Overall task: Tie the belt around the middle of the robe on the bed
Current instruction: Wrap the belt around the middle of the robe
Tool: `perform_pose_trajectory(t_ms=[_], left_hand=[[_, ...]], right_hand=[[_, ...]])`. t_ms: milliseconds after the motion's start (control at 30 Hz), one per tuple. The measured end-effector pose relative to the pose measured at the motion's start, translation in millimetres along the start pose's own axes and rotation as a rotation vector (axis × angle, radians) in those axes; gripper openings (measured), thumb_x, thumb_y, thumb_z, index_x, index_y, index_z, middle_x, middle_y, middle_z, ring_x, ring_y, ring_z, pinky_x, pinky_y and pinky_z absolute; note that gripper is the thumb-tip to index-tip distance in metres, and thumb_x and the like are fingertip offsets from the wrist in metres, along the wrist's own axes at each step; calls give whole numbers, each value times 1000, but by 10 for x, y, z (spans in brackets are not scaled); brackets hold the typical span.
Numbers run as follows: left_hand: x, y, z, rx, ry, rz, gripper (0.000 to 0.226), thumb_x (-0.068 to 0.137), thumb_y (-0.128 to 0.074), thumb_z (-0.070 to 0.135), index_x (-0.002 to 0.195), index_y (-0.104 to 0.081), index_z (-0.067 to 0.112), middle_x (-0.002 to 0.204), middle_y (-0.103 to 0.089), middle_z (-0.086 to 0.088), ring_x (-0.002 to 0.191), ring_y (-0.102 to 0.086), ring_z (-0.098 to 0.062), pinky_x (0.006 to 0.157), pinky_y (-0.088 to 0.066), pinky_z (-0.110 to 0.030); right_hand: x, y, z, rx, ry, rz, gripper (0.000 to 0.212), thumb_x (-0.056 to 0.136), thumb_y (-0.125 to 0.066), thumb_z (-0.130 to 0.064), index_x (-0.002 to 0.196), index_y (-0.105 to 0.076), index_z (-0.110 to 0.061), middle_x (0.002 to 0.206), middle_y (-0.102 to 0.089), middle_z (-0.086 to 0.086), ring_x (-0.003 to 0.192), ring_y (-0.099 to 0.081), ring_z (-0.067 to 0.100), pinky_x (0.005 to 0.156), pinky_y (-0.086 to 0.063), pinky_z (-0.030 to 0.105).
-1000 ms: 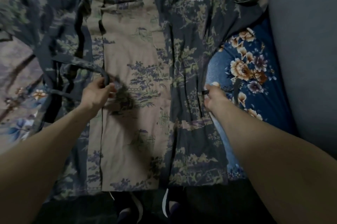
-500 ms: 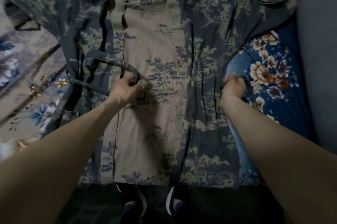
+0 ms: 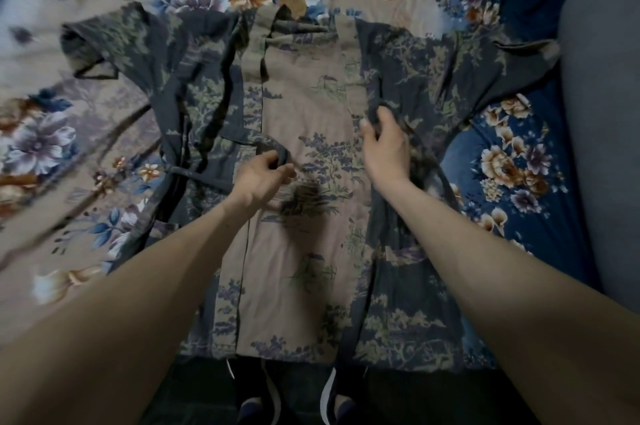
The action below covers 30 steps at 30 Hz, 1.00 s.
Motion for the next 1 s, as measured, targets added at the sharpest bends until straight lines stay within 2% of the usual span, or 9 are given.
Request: perform_pose_trajectory(t_ms=[267, 400, 500, 533, 600, 667, 800, 900, 1000], left_hand=[[-92, 320, 175, -365, -68, -16, 13, 96, -53, 30, 95, -66, 27, 93, -66, 5, 94, -63, -16, 83, -48, -35], [-174, 498, 380, -315, -244, -44, 26, 97, -51, 21, 118, -64, 13, 116, -66, -4, 111, -61, -20, 93, -46, -29], [-188, 576, 575, -66, -410, -97, 31, 98, -50, 20, 124, -62, 9, 127, -62, -10, 121, -54, -25, 105, -42, -38], [-183, 596, 635, 64, -476, -108, 30, 99, -48, 21, 122, -63, 9, 125, -62, -10, 120, -53, -25, 104, -40, -39], [-179, 640, 709, 237, -564, -136, 28, 100, -44, 26, 110, -64, 10, 113, -65, -10, 110, -57, -29, 94, -43, -40], [-176, 687, 710, 349, -609, -135, 29, 101, -38, 33, 98, -59, 13, 104, -65, -11, 101, -58, -31, 84, -43, -40], [-120, 825, 622, 743, -709, 26, 45, 100, -23, 49, 122, -54, 27, 119, -66, -6, 107, -60, -29, 88, -39, -42], [-70, 973, 603, 931, -812, 169, 38, 98, -31, 48, 104, -58, 22, 94, -72, -9, 88, -65, -33, 75, -37, -38], [-95, 1178, 580, 856, -738, 333, 37, 94, -39, 50, 92, -57, 18, 79, -69, -14, 74, -64, -38, 58, -34, -34]], right_hand=[[-171, -502, -614, -275, 169, -295, 43, 96, -50, -28, 137, -45, -16, 134, -58, 15, 120, -55, 36, 84, -43, 38], [-267, -722, -850, -184, 113, -570, 46, 85, -63, -24, 130, -53, -19, 125, -65, 12, 109, -61, 28, 81, -46, 30], [-301, -800, -985, 15, 49, -662, 46, 86, -63, -5, 131, -55, -4, 124, -63, 16, 114, -57, 21, 80, -43, 15], [-307, -803, -1021, 44, 47, -665, 40, 87, -60, -1, 127, -57, 0, 118, -66, 14, 108, -57, 17, 74, -41, 11], [-298, -803, -1007, 141, -14, -604, 16, 88, -54, 2, 97, -67, -3, 78, -73, -8, 74, -63, 1, 54, -43, 7], [-307, -798, -986, 252, -94, -549, 28, 86, -52, 2, 68, -60, -18, 46, -63, -18, 49, -58, -4, 41, -38, 9], [-367, -857, -959, 464, -222, -554, 25, 80, -53, -5, 62, -67, -15, 52, -66, -5, 55, -62, 11, 48, -48, 17], [-369, -888, -891, 675, -353, -549, 10, 84, -59, -9, 78, -68, -7, 59, -65, 6, 50, -57, 14, 53, -47, 26], [-328, -866, -825, 690, -361, -515, 26, 89, -59, -17, 68, -65, -4, 53, -63, 3, 43, -42, 14, 52, -35, 29]])
Point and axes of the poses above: each hand's wrist, its own x-axis towards the middle knuckle, its own y-axis out of the back of the hand, z = x × y, the point moved 3 cm from there along x, towards the middle knuckle
